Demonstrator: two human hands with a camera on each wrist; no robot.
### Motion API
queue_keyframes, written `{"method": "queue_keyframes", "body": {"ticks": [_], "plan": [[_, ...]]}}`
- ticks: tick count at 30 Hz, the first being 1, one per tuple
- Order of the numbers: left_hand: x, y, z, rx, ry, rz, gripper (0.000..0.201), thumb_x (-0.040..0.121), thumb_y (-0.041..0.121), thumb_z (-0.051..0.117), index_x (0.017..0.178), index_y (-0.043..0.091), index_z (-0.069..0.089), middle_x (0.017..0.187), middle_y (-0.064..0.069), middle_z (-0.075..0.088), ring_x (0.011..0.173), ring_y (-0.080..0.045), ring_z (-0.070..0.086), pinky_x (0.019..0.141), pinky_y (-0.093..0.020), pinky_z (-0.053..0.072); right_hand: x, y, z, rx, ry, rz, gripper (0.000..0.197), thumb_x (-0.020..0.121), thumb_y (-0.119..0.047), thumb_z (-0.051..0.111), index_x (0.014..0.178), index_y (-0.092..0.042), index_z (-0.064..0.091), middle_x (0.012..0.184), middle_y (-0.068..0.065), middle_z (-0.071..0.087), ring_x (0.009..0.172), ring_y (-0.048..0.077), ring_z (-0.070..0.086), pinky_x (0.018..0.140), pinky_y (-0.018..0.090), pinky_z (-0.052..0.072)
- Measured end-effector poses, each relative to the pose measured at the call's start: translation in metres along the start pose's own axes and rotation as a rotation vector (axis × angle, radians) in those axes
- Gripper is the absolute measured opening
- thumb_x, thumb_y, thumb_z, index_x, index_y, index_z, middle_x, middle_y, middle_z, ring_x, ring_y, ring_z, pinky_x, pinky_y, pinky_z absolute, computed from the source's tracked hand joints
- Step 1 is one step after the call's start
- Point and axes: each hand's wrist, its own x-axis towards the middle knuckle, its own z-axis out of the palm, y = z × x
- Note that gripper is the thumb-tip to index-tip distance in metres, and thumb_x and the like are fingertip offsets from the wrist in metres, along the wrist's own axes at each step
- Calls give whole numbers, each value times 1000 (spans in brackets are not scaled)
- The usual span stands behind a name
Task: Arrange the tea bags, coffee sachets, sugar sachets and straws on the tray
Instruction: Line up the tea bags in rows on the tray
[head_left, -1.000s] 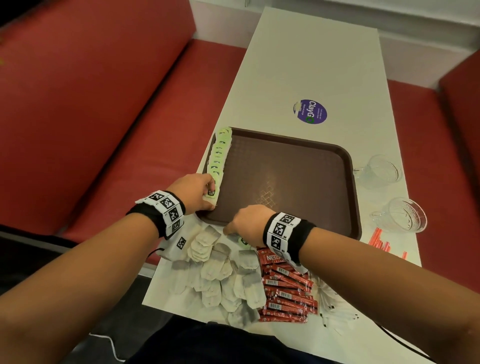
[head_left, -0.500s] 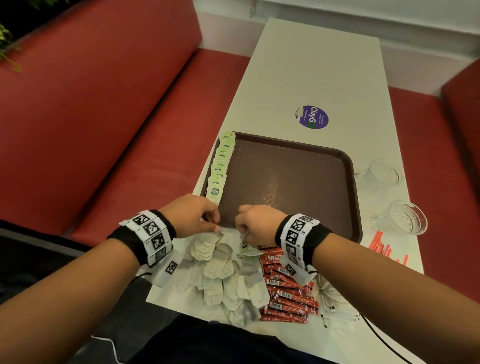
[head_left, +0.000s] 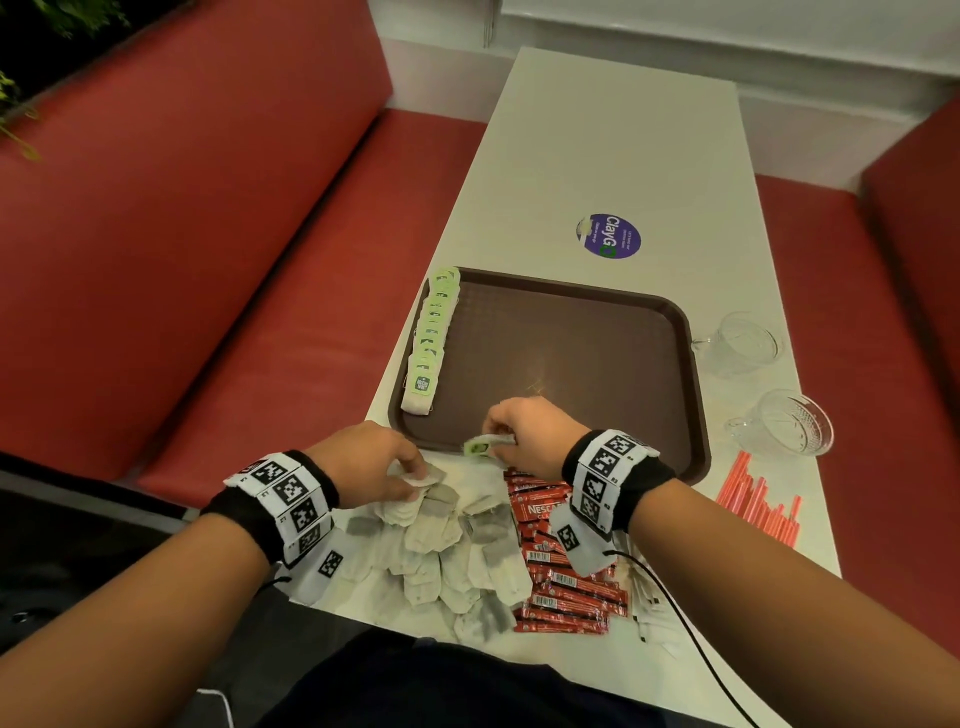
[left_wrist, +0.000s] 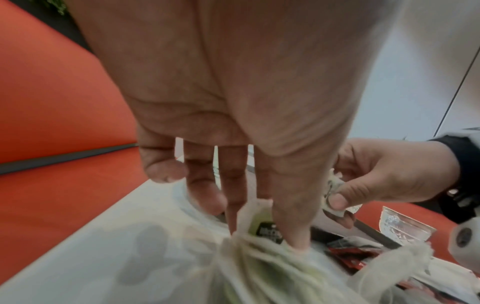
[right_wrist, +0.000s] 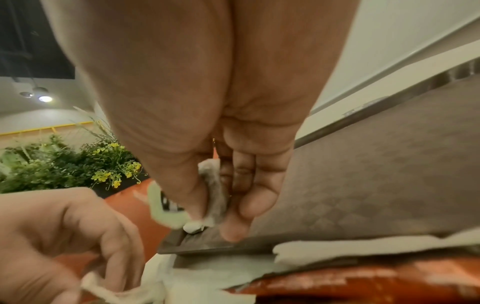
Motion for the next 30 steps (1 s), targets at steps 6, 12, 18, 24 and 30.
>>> {"method": "queue_keyframes", "body": {"ticks": [6,12,18,24,30], "plan": [[1,8,-13,-43,174,19,16,94,43,61,102,35,72,71,26,56,63,11,48,59,-11,31,-4,0,7,124,43,11,11,87,-4,53,85,-14,51,93,3,68,82,21,61,71,35,51],[5,23,-27,-65,240,167,13,95,39,62,99,31,72,80,17,64,74,-3,55,70,-28,44,-1,-17,15,265,75,-77,10,95,-18,55,97,-21,45,78,1,58,62,13,50,59,31,42],[10,24,-35,-101,411,252,9,94,31,63,94,27,72,85,13,67,83,-9,58,76,-36,50,9,-17,18,225,153,-154,16,92,-27,67,79,-30,57,71,-9,58,65,8,53,60,24,39],[8,14,-33,-282,527,182,12,86,34,75,97,31,72,83,10,65,74,-5,57,72,-25,47,16,-21,11,274,252,-142,26,92,-32,69,72,-37,53,67,-10,58,62,5,52,58,21,40],[24,-11,-42,-202,511,17,8,93,28,66,99,26,71,78,11,58,76,-13,54,71,-29,42,20,-21,10,273,220,-91,17,98,-24,56,112,-22,47,93,2,69,56,3,51,57,22,40]]}}
